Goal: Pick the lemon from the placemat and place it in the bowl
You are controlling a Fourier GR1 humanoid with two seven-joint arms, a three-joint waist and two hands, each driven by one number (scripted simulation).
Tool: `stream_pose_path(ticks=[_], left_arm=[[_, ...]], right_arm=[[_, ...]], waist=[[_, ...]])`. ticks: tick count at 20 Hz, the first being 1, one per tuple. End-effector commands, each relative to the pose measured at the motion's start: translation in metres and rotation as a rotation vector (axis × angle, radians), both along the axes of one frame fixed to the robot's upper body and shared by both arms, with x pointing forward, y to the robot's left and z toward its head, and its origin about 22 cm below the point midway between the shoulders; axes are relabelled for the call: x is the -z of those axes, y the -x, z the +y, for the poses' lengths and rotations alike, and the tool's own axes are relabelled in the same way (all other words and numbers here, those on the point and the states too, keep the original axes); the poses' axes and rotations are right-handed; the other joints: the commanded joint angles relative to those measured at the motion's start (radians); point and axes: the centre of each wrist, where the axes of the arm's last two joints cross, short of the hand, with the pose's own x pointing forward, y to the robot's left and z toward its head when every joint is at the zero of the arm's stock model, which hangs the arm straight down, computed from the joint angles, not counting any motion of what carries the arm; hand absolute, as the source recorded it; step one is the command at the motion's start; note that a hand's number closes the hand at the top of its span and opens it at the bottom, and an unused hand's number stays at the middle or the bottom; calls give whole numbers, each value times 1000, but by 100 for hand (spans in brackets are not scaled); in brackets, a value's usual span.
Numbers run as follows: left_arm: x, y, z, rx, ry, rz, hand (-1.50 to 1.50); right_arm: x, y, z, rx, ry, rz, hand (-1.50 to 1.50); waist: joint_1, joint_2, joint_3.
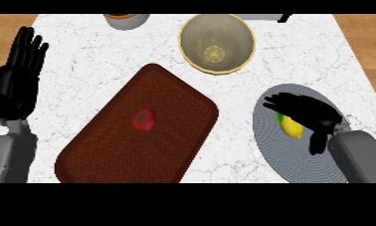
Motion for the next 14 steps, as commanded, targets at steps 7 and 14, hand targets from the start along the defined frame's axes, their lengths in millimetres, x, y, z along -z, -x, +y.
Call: stream_pose_path(ticks=[7, 14], left_arm=[[-2, 16, 1, 11, 2, -4, 0], [3, 13, 5, -2, 3, 8, 0]], right_arm=[[9, -20, 9, -70, -101, -91, 150], [4, -9, -6, -114, -115, -149, 150]], waist=[[4, 0, 0], [-4, -1, 0]])
